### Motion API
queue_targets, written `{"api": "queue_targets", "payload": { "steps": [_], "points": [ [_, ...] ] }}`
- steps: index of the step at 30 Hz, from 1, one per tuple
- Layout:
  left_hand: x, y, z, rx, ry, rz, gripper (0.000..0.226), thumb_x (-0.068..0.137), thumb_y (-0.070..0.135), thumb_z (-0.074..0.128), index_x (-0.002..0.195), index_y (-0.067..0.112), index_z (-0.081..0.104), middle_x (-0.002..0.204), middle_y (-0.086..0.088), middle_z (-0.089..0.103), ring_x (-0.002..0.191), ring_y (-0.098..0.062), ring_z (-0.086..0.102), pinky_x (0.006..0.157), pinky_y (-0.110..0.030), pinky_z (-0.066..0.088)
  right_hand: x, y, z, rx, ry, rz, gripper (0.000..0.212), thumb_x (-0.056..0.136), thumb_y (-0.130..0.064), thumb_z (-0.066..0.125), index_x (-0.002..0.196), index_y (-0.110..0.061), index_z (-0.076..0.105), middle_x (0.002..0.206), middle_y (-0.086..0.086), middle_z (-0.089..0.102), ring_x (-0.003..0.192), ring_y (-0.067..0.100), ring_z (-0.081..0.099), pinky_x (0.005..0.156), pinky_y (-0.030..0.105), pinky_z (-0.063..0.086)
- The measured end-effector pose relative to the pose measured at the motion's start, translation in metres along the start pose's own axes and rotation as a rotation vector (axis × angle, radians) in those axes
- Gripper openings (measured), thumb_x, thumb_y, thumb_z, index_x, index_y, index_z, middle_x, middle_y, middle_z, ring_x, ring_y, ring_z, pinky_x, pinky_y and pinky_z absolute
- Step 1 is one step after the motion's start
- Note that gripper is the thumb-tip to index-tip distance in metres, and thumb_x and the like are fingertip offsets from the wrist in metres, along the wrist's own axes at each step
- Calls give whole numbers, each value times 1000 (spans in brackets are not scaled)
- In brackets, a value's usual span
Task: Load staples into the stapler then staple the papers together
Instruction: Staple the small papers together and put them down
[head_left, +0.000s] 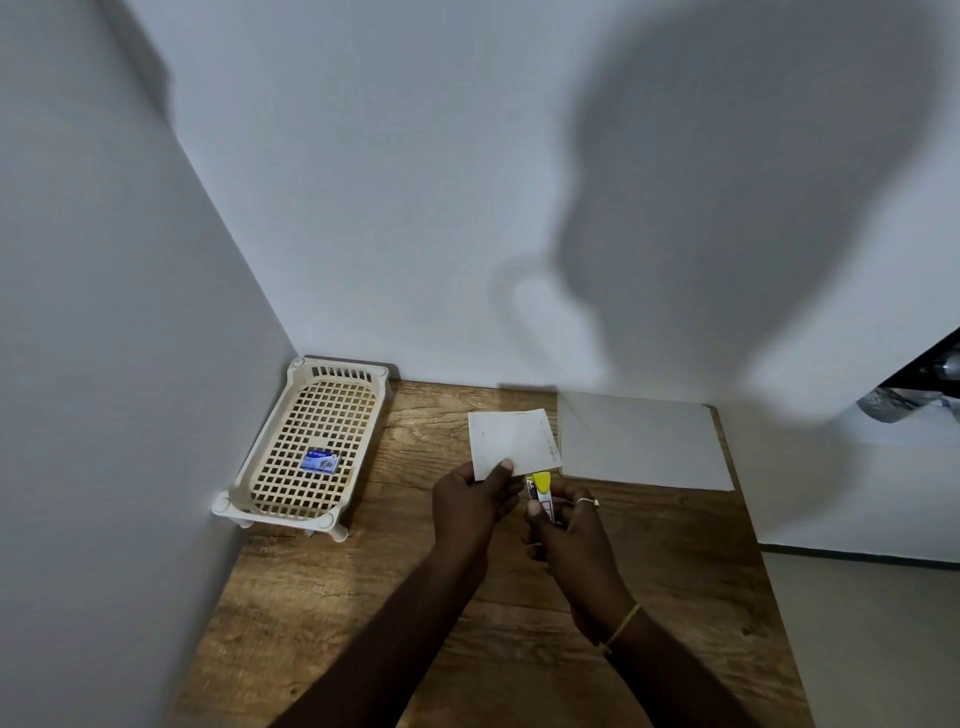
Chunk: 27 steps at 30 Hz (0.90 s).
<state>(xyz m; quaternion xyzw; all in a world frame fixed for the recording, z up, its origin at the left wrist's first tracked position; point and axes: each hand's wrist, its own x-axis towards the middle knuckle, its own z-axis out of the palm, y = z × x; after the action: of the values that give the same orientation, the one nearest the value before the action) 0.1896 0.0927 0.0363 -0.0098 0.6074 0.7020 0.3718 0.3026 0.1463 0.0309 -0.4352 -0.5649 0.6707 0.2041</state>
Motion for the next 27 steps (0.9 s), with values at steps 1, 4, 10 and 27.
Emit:
{"api": "queue_targets", "payload": {
  "steps": [1, 4, 10, 27],
  "points": [
    [0, 0, -1, -10, 6, -3, 29, 89, 14, 76, 115, 3, 71, 93, -11, 81, 89, -25, 79, 82, -40, 64, 0, 3, -2, -23, 5, -18, 22, 94, -29, 68, 110, -39, 57, 107, -6, 71, 93, 12, 70, 70, 25, 58],
    [0, -1, -3, -33, 20, -7, 29, 88, 14, 78, 114, 2, 71, 93, -14, 80, 89, -25, 79, 78, -35, 64, 2, 15, -9, -154, 64, -89, 24, 91, -25, 73, 102, -43, 61, 102, -14, 70, 96, 4, 66, 80, 25, 56],
    [1, -4, -5, -34, 25, -18, 28, 88, 13, 77, 113, 1, 71, 94, -14, 80, 90, -26, 78, 77, -34, 64, 10, 44, -30, -460, 147, -178, 26, 79, -22, 82, 103, -25, 73, 96, -8, 71, 91, 9, 68, 78, 32, 57],
    [2, -12, -8, -14, 39, -43, 11, 88, 12, 77, 98, 11, 72, 92, -11, 81, 88, -26, 79, 77, -36, 64, 15, 85, -56, -1214, -82, -367, 36, 92, -22, 67, 127, -24, 65, 116, -1, 63, 104, 16, 58, 81, 29, 53]
  ]
}}
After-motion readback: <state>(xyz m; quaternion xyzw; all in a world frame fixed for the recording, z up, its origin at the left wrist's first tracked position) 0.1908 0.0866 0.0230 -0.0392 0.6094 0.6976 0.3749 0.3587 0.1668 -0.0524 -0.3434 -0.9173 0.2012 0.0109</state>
